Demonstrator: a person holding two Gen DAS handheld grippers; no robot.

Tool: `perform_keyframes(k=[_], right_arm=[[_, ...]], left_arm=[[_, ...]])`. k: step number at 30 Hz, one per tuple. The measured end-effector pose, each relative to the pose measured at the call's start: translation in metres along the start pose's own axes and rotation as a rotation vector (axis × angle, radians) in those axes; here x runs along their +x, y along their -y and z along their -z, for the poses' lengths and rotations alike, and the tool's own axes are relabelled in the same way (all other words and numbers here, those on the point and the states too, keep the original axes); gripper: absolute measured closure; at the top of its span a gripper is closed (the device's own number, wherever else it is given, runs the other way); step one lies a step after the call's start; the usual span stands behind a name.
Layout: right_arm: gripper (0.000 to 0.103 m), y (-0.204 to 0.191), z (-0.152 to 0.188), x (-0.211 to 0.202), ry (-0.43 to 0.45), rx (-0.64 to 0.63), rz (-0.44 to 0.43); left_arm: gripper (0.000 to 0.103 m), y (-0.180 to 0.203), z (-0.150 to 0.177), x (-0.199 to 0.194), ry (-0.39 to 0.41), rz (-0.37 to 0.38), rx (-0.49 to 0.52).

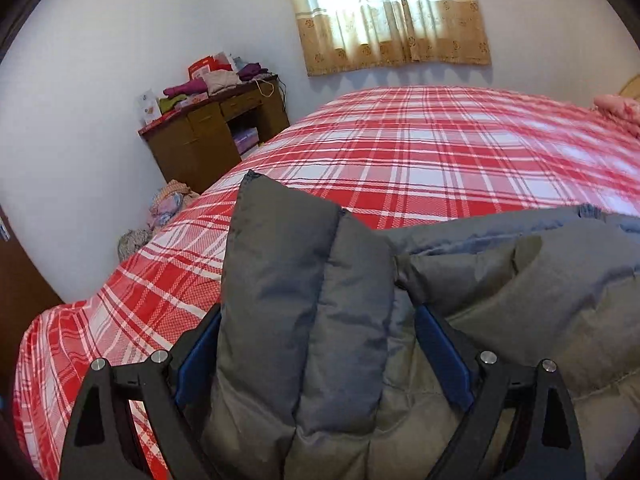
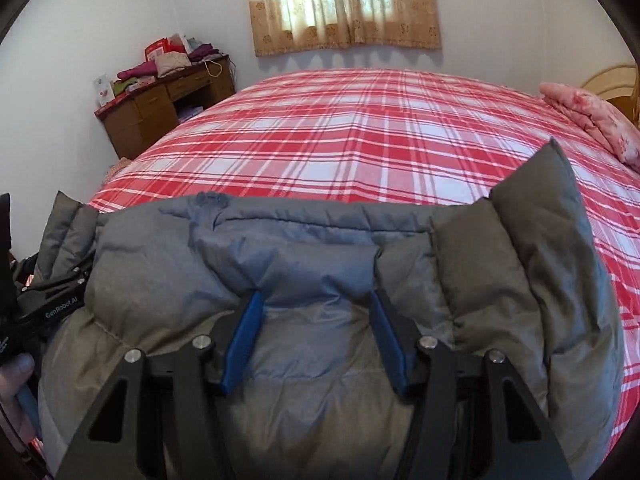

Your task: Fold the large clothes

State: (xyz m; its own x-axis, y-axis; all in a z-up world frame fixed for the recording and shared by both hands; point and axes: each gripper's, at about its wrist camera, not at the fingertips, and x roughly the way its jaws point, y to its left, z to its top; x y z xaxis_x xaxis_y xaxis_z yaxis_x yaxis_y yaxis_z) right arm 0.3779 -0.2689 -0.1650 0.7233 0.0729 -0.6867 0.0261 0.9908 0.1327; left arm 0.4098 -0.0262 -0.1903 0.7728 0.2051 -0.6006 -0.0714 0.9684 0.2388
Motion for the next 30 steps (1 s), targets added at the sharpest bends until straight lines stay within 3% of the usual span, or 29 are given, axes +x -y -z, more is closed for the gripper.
perform_keyframes(k=[9,30], right_arm=[[0.044,0.007,0.002,0.012,-0.014,0.038,-0.010],[0.044,0.012,0.002,0.025,-0.055,0.060,0.037]], left_arm=[[0.006,0.000,-0.001,0.017,-0.065,0.039,-0.016],[0.002,0.014,-0.002,0.030,-0.114,-0.010,0.048]])
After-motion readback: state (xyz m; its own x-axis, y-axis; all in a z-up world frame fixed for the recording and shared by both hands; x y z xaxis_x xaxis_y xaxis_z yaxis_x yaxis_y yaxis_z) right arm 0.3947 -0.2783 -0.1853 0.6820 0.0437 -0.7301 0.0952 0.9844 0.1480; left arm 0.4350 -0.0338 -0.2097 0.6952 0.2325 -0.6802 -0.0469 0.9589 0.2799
